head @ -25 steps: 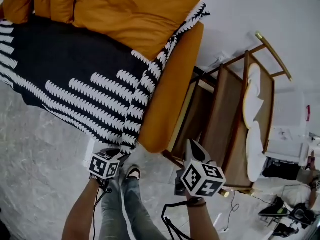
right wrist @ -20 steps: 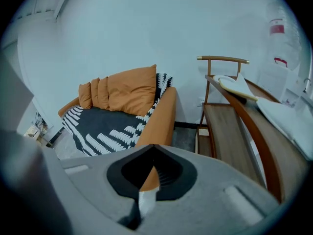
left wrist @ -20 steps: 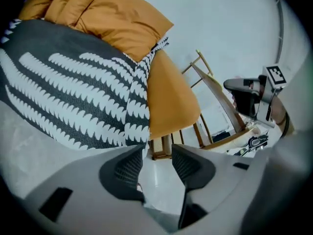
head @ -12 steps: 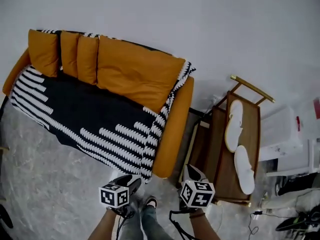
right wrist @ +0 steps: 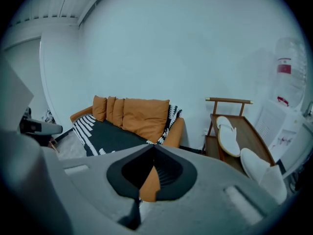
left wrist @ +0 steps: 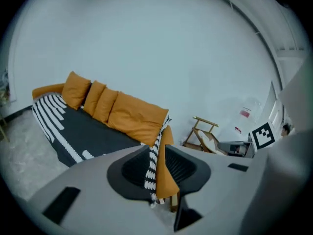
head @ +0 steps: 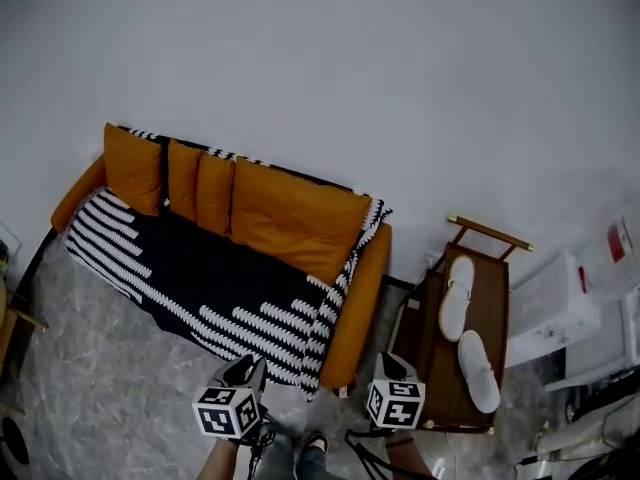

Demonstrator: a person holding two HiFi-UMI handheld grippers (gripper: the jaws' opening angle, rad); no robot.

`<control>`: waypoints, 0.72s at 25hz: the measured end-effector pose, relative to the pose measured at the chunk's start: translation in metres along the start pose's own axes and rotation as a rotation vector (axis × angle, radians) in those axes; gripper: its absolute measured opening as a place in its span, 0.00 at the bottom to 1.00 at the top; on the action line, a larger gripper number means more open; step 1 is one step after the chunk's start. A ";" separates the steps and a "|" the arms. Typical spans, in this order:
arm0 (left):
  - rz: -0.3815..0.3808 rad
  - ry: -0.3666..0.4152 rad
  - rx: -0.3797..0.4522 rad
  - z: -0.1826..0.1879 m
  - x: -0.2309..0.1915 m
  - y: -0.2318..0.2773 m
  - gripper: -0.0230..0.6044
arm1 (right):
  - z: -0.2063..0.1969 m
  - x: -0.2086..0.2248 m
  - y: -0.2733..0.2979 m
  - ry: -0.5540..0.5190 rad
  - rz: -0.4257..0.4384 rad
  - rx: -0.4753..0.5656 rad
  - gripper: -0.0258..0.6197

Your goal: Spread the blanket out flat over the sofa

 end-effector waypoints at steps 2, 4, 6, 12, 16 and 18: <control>0.041 0.035 0.050 0.021 0.004 -0.019 0.18 | 0.010 0.001 -0.012 0.007 0.003 0.020 0.05; 0.083 0.071 0.099 0.041 0.006 -0.036 0.14 | 0.022 0.000 -0.021 0.011 0.010 0.045 0.05; 0.124 0.106 0.140 0.059 0.007 -0.051 0.11 | 0.036 -0.004 -0.029 -0.005 0.020 0.074 0.05; 0.187 0.146 0.245 0.105 0.012 -0.081 0.07 | 0.086 -0.025 -0.048 -0.066 0.060 0.180 0.05; 0.220 0.129 0.278 0.119 0.005 -0.096 0.05 | 0.109 -0.040 -0.054 -0.084 0.085 0.223 0.05; 0.239 0.130 0.283 0.122 0.003 -0.100 0.04 | 0.113 -0.045 -0.054 -0.098 0.088 0.224 0.05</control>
Point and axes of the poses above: the fingertips, and each gripper's own axes: y forward along the fingers, x to its right, z out of its top, the point moved 1 cm from there along -y, backward along the fingers, and after that the axes turned 2 degrees about -z, right-handed, at the moved point
